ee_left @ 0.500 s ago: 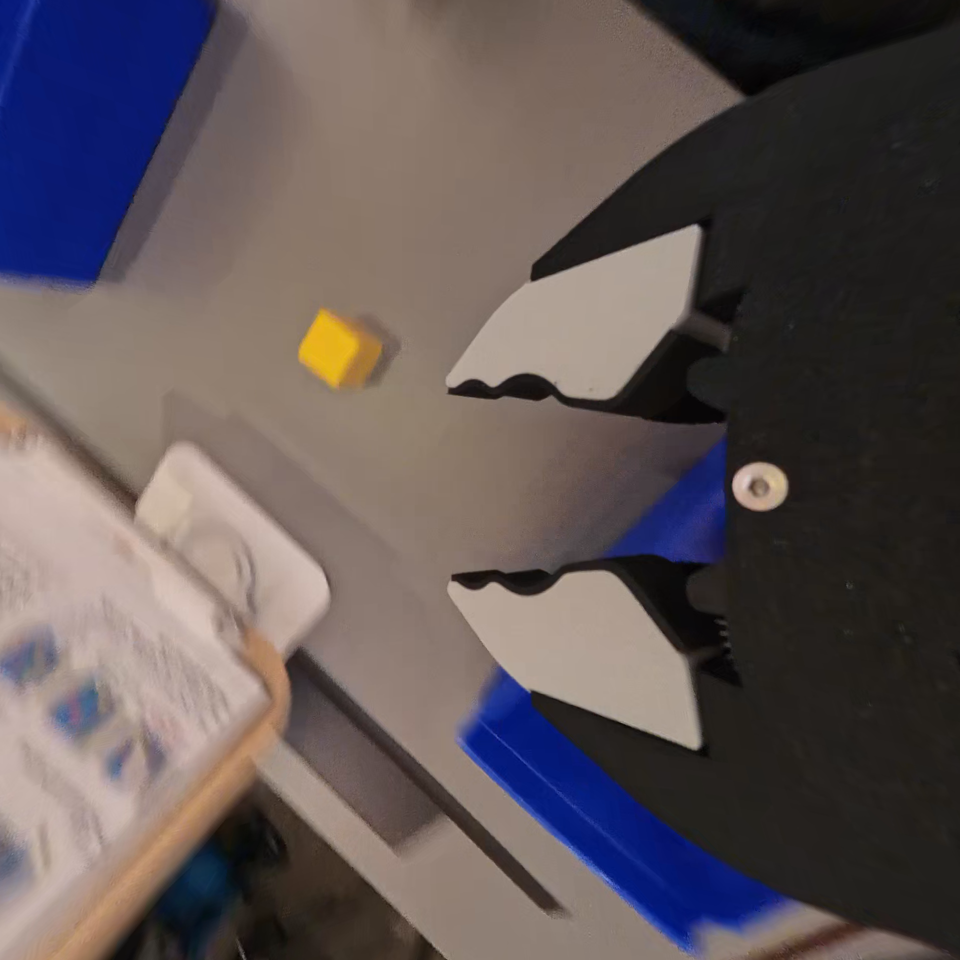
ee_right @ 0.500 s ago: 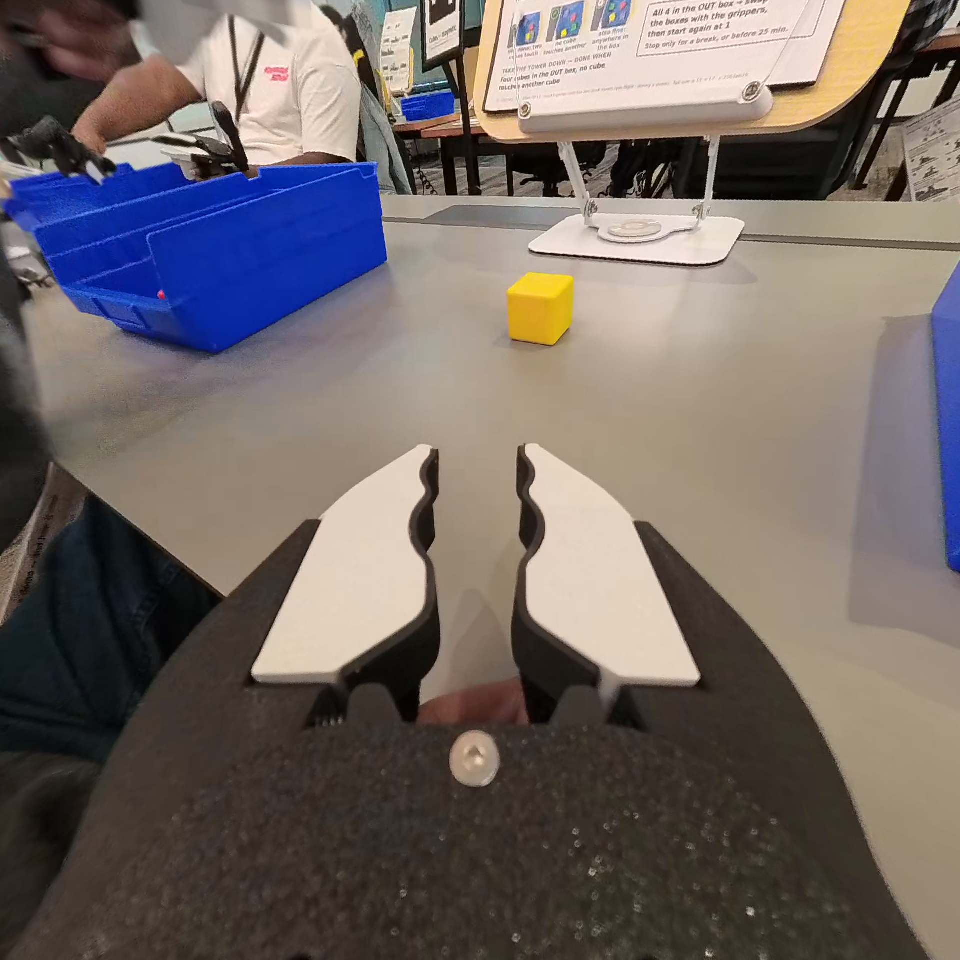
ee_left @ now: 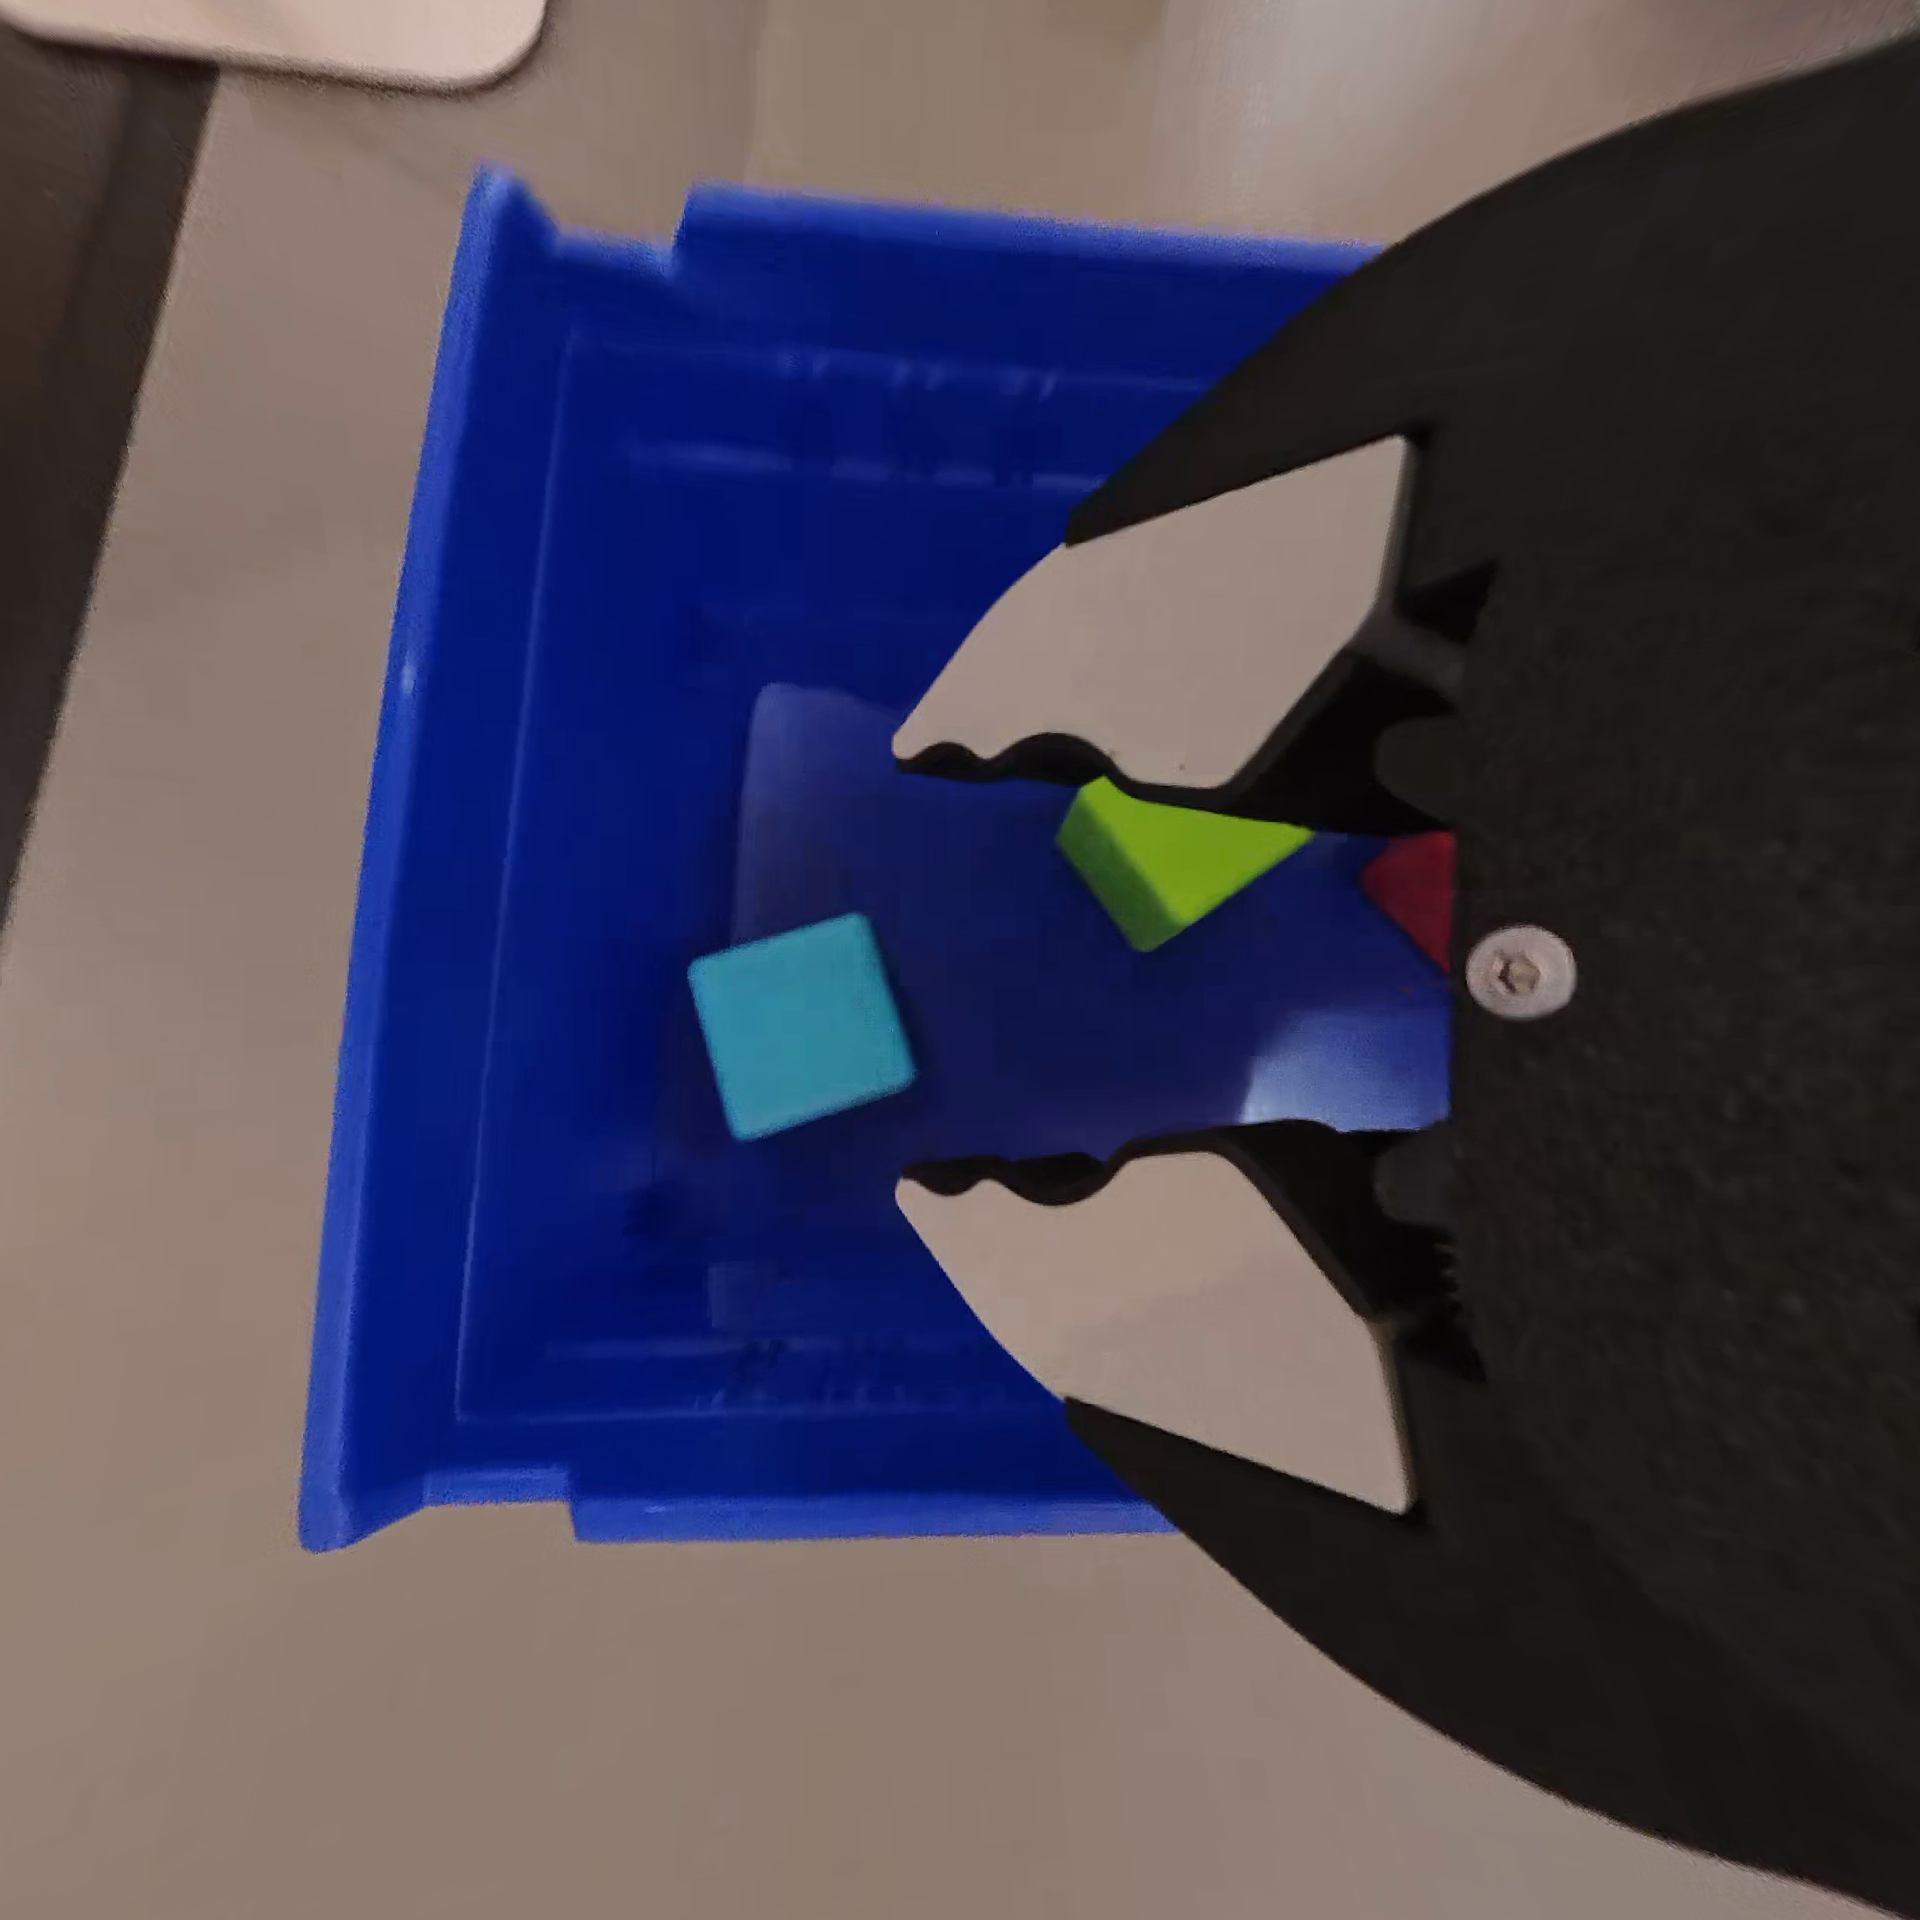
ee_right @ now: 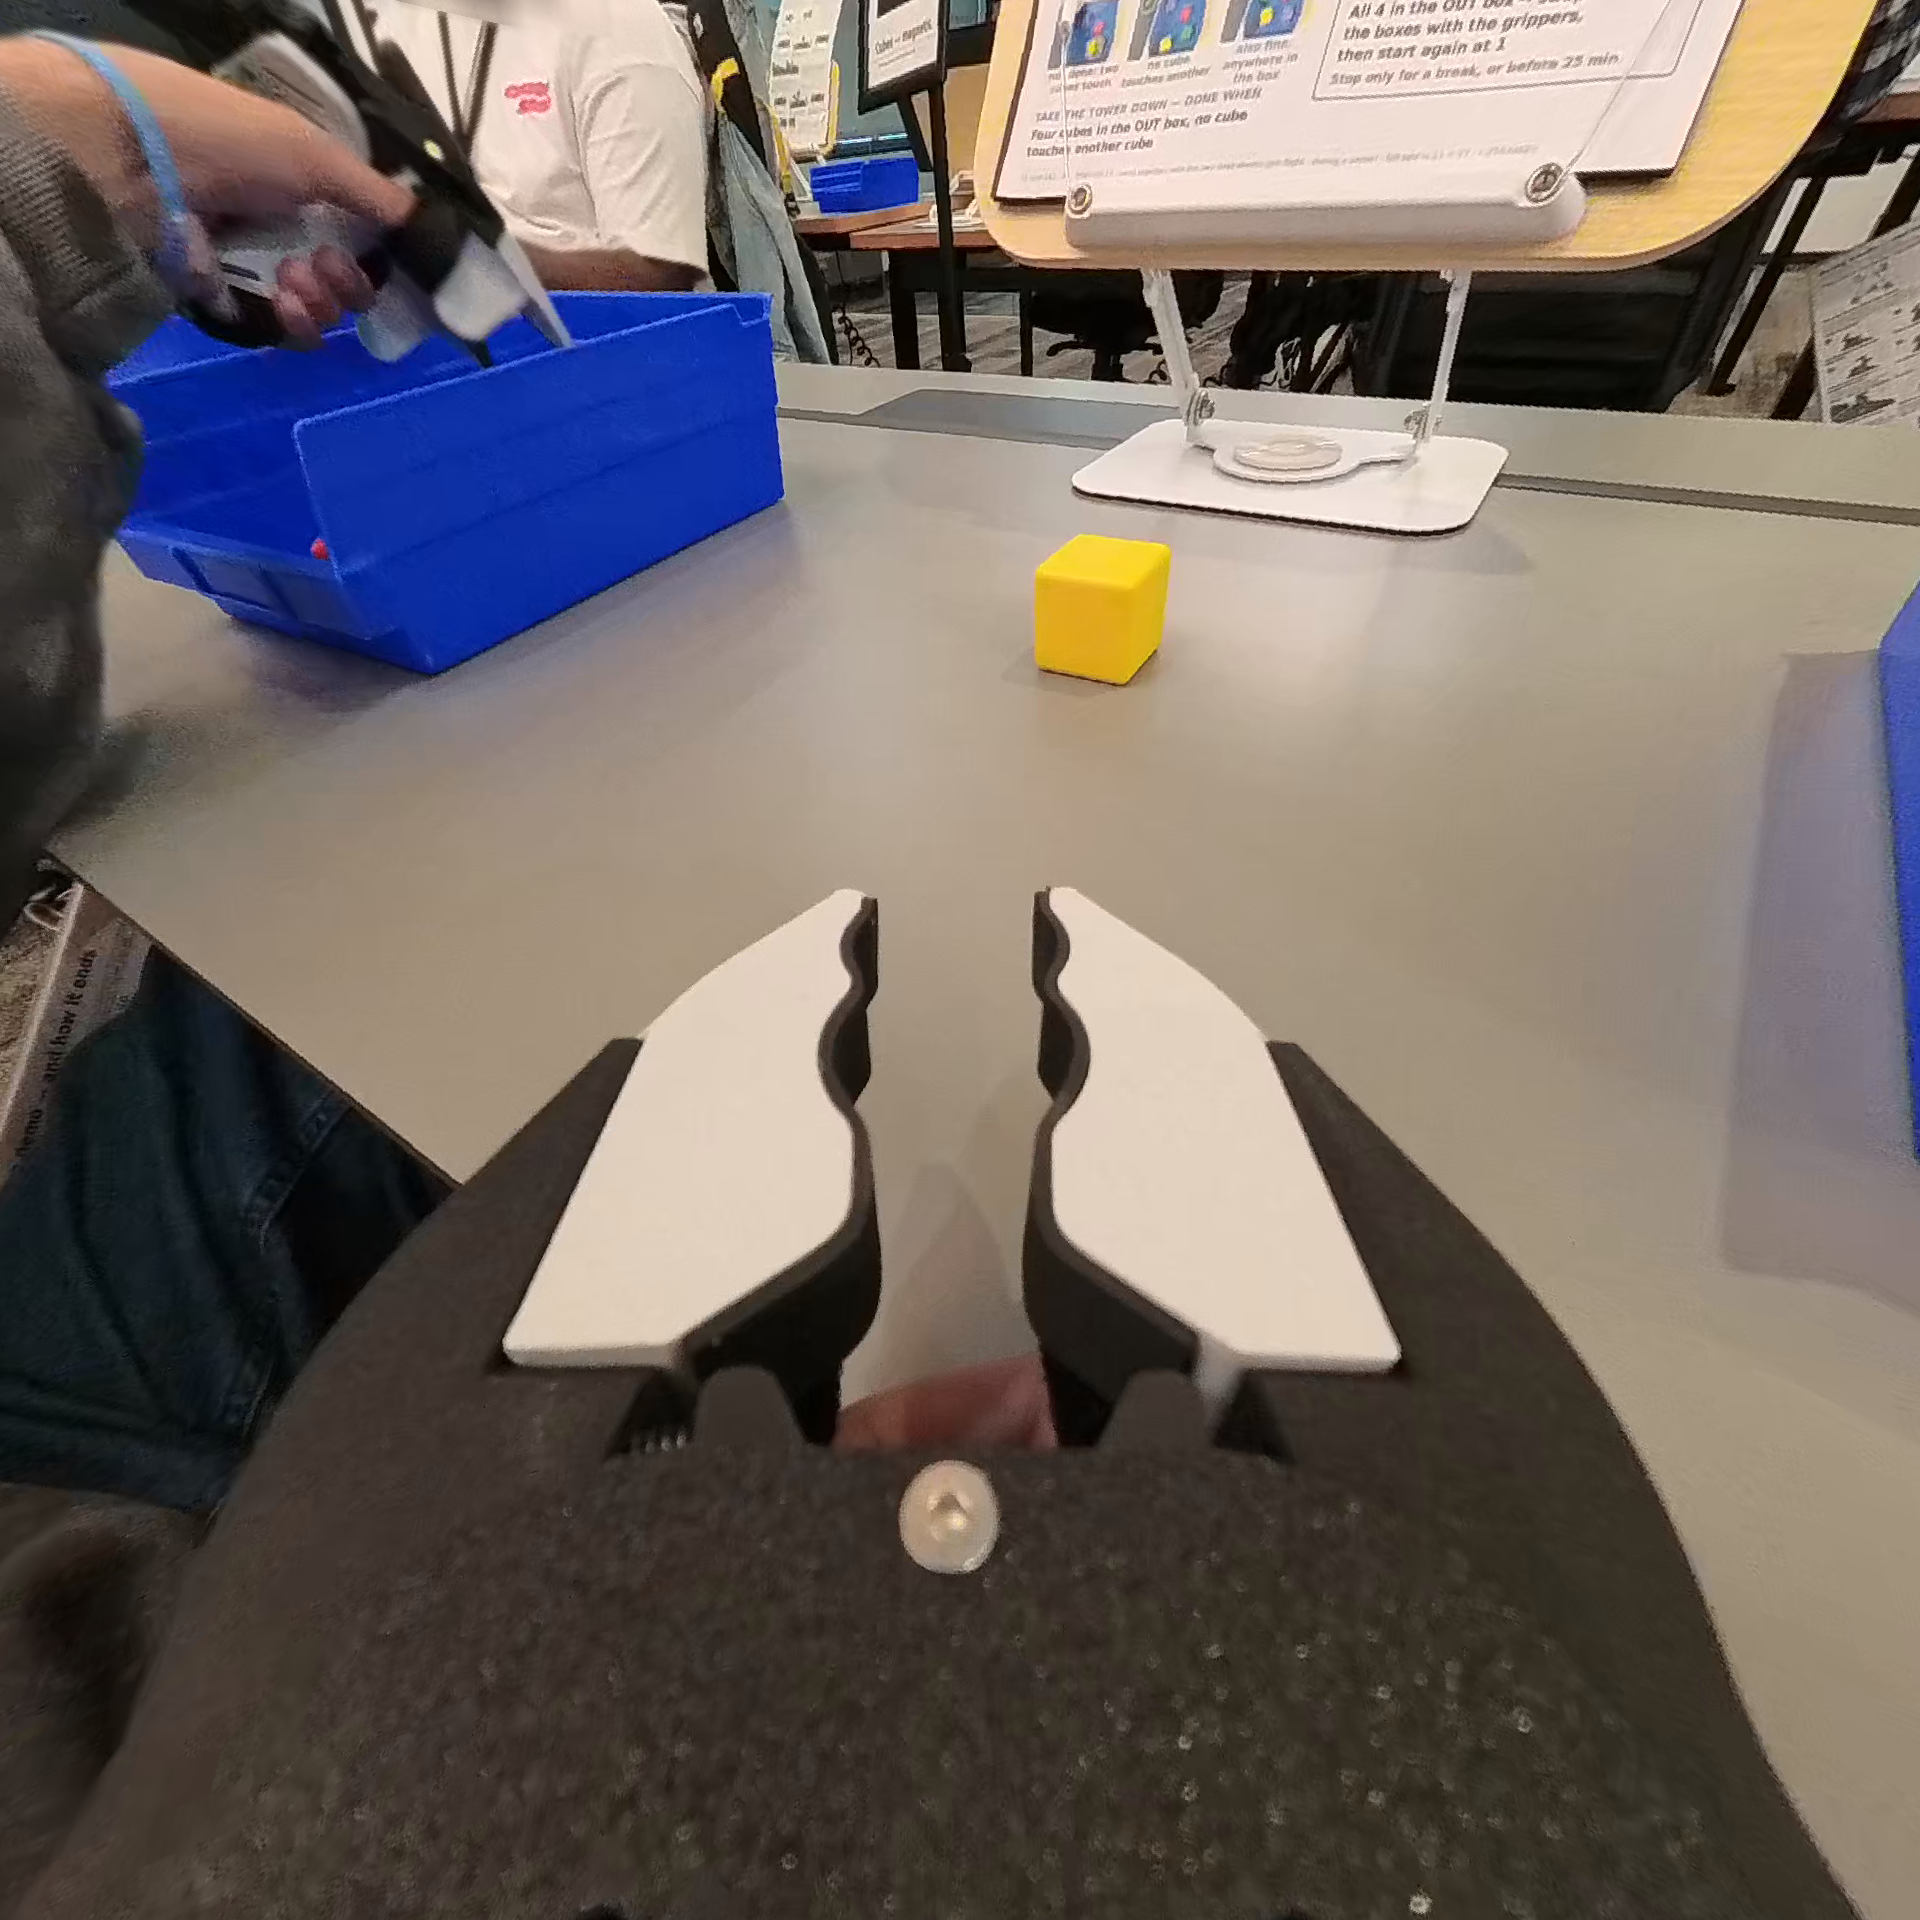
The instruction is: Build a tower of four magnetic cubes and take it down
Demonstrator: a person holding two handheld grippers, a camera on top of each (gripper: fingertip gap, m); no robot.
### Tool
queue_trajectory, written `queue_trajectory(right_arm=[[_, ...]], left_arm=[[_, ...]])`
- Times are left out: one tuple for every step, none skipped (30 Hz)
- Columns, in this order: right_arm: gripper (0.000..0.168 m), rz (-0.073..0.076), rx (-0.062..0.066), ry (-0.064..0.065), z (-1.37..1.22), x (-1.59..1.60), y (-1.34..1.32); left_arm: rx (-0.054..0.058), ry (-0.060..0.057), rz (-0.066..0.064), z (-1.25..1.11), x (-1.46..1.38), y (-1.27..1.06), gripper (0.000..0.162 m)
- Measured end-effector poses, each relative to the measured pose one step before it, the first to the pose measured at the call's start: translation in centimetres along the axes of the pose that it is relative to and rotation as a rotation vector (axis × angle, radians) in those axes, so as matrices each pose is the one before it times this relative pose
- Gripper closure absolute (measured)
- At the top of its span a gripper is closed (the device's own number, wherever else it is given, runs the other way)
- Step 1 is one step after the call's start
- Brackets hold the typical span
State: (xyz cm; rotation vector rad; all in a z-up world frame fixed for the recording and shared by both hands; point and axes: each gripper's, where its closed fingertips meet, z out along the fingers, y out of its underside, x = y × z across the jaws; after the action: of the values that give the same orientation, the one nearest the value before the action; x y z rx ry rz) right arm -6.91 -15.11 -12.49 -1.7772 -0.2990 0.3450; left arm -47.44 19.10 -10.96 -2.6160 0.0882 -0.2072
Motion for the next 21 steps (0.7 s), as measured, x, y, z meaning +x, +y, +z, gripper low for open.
queue_trajectory(right_arm=[[0.140,0.0008,-0.0018,0.0003,-0.003,0.024,0.020],[0.140,0.0001,-0.0003,0.0003,-0.014,0.031,0.005],[0.140,0.0003,-0.0005,0.0001,-0.015,0.027,0.007],[0.140,0.0017,-0.0001,-0.0008,0.006,0.013,-0.003],[0.140,0.0028,-0.0010,-0.0025,0.014,-0.021,0.016],[0.140,0.0021,-0.0024,-0.0027,0.028,-0.020,0.039],[0.140,-0.0005,-0.0022,-0.0009,0.018,-0.027,0.043],[0.140,-0.0035,-0.0010,0.0001,0.003,-0.023,0.015],[0.140,-0.0039,-0.0003,0.0012,-0.003,-0.011,-0.002],[0.140,-0.0026,0.0002,0.0008,-0.007,-0.007,-0.008],[0.140,-0.0017,-0.0001,0.0002,0.011,-0.013,0.000],[0.140,-0.0010,-0.0014,0.0006,0.007,0.000,0.015],[0.140,0.0001,-0.0011,-0.0002,0.003,0.002,0.022],[0.140,0.0010,-0.0005,-0.0003,0.007,0.016,0.002],[0.140,0.0014,0.0000,0.0002,0.003,0.015,0.008],[0.140,0.0010,0.0005,0.0000,-0.007,0.011,-0.016],[0.140,0.0004,0.0006,0.0004,-0.009,0.007,-0.005],[0.140,-0.0005,-0.0001,0.0007,-0.001,0.013,0.001],[0.140,-0.0011,0.0000,0.0010,-0.010,-0.005,0.004],[0.140,-0.0009,0.0004,0.0006,-0.003,0.001,-0.002],[0.141,-0.0002,0.0003,0.0008,0.002,0.012,-0.004]], left_arm=[[-0.0296,-0.0291,-0.0121,0.892,-0.607,-0.235,0.093],[-0.0227,-0.0422,-0.0005,0.765,-0.617,-0.225,0.089],[-0.0266,-0.0311,0.0054,0.761,-0.346,-0.080,0.086],[-0.0340,-0.0147,0.0035,0.777,-0.106,0.073,0.084],[-0.0322,0.0040,-0.0058,0.760,0.120,0.099,0.083],[-0.0233,0.0169,-0.0094,0.685,0.279,0.032,0.082],[-0.0146,0.0158,-0.0119,0.581,0.222,-0.017,0.083],[-0.0110,0.0044,-0.0092,0.537,0.033,-0.001,0.084],[-0.0142,-0.0010,-0.0058,0.523,-0.044,0.099,0.084],[-0.0131,0.0055,-0.0062,0.487,0.058,0.146,0.084],[-0.0045,0.0135,-0.0013,0.402,0.196,0.044,0.090],[0.0094,0.0134,0.0029,0.216,0.199,-0.047,0.110],[0.0101,0.0144,0.0054,0.071,0.218,-0.007,0.111],[0.0012,0.0062,0.0081,-0.039,0.109,0.134,0.111],[-0.0019,-0.0008,0.0103,-0.153,0.027,0.206,0.111],[0.0015,-0.0003,0.0147,-0.246,0.030,0.174,0.112],[0.0083,-0.0030,0.0140,-0.422,-0.045,0.130,0.112],[0.0152,-0.0059,0.0127,-0.637,-0.107,0.069,0.112],[0.0238,0.0001,0.0176,-0.843,0.042,-0.040,0.112],[0.0324,0.0085,0.0214,-1.062,0.270,-0.136,0.112],[0.0381,0.0173,0.0357,-1.253,0.600,-0.253,0.112]])
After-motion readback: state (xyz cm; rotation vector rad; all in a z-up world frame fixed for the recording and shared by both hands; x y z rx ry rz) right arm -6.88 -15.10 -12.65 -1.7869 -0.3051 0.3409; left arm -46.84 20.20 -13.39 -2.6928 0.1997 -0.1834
